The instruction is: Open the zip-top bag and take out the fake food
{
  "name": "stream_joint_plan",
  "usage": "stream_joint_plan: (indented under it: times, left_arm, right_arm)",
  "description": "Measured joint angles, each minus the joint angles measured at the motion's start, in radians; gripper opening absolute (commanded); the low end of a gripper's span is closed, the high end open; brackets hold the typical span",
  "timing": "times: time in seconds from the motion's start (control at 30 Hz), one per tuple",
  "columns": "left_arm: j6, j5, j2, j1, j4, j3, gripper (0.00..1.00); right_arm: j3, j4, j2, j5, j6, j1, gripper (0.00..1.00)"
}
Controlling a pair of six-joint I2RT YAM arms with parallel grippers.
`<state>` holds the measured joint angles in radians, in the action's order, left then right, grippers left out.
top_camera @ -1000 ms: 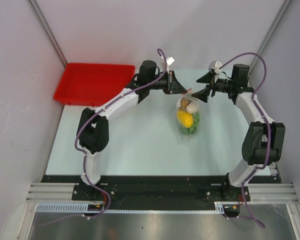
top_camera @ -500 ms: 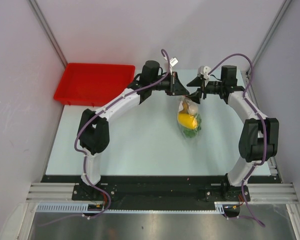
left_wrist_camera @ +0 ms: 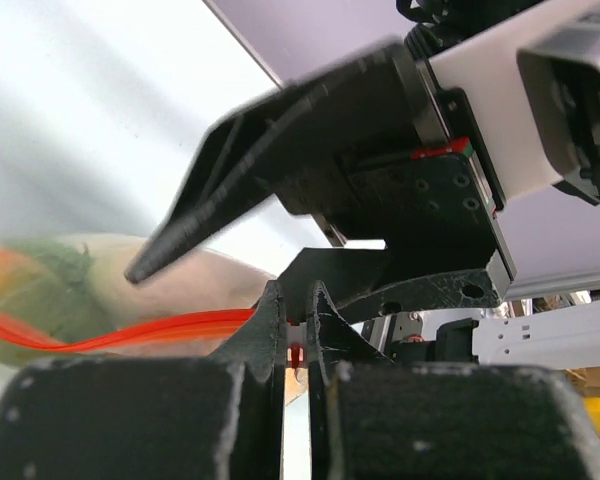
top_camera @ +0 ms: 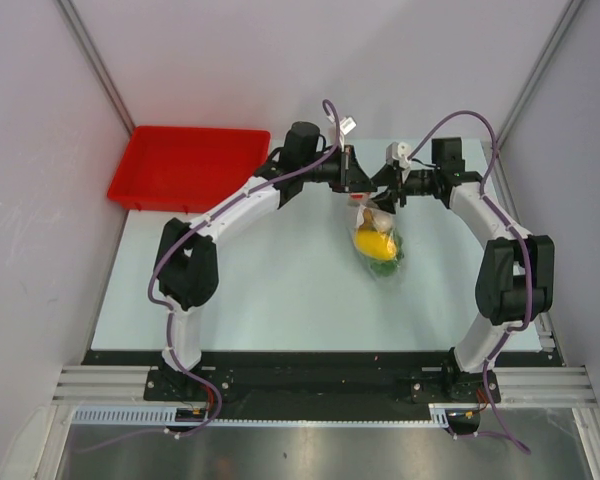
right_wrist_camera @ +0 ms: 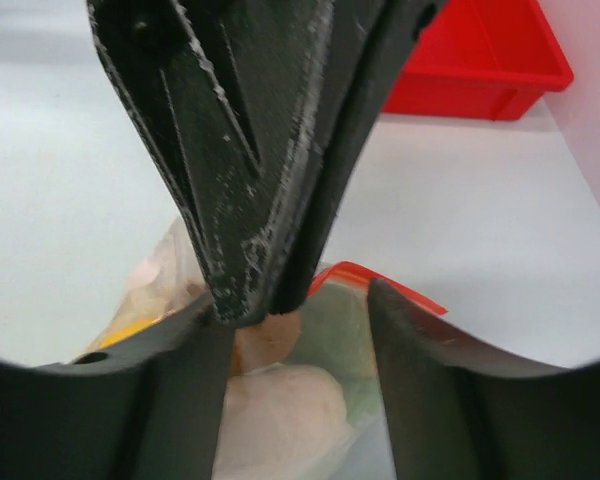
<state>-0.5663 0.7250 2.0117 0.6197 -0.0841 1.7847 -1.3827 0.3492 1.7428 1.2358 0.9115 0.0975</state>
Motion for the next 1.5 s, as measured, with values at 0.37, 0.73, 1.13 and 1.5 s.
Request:
stream_joint_plan:
  times: [0.37,0.73,1.13,1.5]
  left_arm:
    - [0.058,-0.076,-0.047,-0.001,-0.079,0.0,0.15]
    - [0.124,-0.246,-0.254,0.001,-0.114,-0.078,0.72]
    - [0.15,-0.275,-0.383,0.007,-0.044,-0.247,0.78]
    - [0.333,-0.186,-0.326,0.006,-0.052,-0.256,0.75]
  right_arm:
    - [-0.004,0.042,-0.001,0.042,-0.032,0.023,0.0]
    - [-0.005,0.103,-0.119,-0.309,-0.154,0.079,0.0]
    - [-0.304,0.423,-0.142,-0.8,-0.247,0.235,0.0]
    - [-0.349,0.639,-0.131,-0.767,-0.257,0.247,0.0]
